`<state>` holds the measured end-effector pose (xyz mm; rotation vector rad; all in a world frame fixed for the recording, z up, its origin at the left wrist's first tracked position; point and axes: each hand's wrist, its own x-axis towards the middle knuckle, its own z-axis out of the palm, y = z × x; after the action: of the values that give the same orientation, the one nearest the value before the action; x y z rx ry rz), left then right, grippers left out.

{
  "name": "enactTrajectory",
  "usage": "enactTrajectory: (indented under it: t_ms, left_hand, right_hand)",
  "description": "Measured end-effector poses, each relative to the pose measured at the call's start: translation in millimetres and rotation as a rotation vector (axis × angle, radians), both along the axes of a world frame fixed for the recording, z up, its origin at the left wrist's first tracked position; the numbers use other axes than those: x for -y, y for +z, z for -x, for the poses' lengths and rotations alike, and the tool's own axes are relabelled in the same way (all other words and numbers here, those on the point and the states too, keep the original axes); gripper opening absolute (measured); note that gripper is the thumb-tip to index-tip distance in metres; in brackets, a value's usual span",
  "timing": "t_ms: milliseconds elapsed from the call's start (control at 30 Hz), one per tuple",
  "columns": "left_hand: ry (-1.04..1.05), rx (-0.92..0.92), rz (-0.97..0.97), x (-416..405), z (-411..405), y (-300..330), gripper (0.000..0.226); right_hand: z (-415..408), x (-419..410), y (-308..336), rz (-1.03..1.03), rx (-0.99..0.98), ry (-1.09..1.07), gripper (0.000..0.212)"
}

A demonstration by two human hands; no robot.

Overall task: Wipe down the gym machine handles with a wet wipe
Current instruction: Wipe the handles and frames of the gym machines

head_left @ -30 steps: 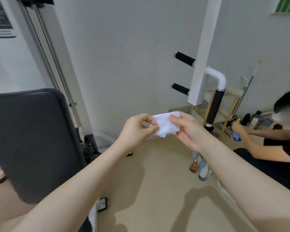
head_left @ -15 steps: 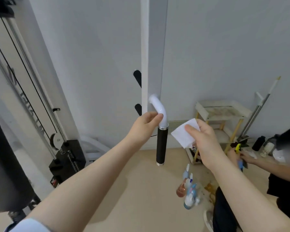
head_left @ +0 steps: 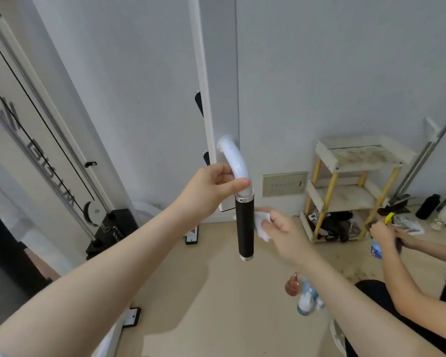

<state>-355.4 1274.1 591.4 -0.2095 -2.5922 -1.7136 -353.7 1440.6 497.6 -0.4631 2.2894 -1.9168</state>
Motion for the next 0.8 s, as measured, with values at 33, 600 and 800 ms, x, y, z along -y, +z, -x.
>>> enactTrajectory:
  t_ms: [33, 600, 800]
  left_hand:
    - [-0.007, -0.001, -0.008, 0.1, 0.9, -0.5, 0.014]
    - [0.249, -0.083, -0.094, -45.7, -12.5, -12.7, 0.017]
    - [0.380, -0.056, -0.013, -52.7, -34.4, -4.7, 0.017]
  right_hand:
    - [1.1, -2.4, -6.8, -0.047, 0.026, 0.053, 0.041]
    - [45.3, -15.7, 18.5, 0.433, 0.159, 0.374, 0.043]
    - [13.5, -11.5, -27.1, 0.067, -0.078, 0.359, 0.049]
